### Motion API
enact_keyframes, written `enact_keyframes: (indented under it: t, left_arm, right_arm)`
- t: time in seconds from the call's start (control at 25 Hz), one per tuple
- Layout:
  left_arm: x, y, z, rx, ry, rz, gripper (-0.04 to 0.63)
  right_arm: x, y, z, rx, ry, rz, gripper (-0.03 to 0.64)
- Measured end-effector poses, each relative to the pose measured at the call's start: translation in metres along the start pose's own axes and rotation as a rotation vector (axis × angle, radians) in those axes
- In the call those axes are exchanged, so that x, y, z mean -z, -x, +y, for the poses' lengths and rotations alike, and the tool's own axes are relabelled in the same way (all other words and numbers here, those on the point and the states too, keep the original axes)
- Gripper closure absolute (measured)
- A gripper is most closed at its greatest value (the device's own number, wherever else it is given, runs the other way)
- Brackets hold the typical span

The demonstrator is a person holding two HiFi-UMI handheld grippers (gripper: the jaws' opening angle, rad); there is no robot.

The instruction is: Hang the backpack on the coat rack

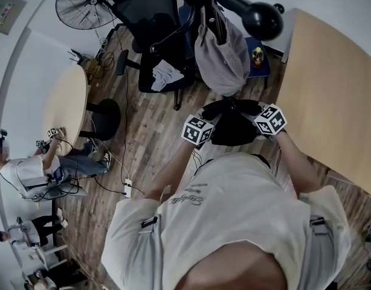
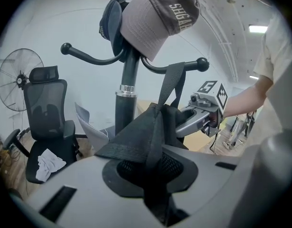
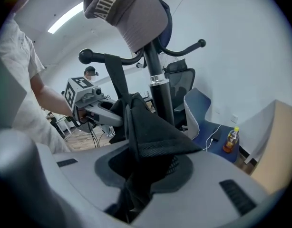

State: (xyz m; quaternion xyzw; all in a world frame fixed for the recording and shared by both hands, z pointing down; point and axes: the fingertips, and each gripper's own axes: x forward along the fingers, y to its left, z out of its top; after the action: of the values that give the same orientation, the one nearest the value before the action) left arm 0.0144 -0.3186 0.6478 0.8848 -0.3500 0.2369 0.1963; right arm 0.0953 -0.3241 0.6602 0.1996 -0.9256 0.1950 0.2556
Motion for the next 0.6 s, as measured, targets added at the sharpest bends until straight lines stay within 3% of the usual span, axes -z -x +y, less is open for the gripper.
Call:
enact_keyframes:
  t: [0.4, 0.6]
  left_arm:
    - [0.006, 0.003, 0.001, -0.093, 0.024, 0.058, 0.509]
    - [0.007, 0.016, 0.003, -0.145, 0.090, 0.062, 0.480]
  right_arm:
    - [-0.001, 0.015, -0.007, 0.122, -0.022, -0.029, 0.479]
    - [-0.005, 0.042, -0.003, 0.187, -0.049, -0.092, 0.474]
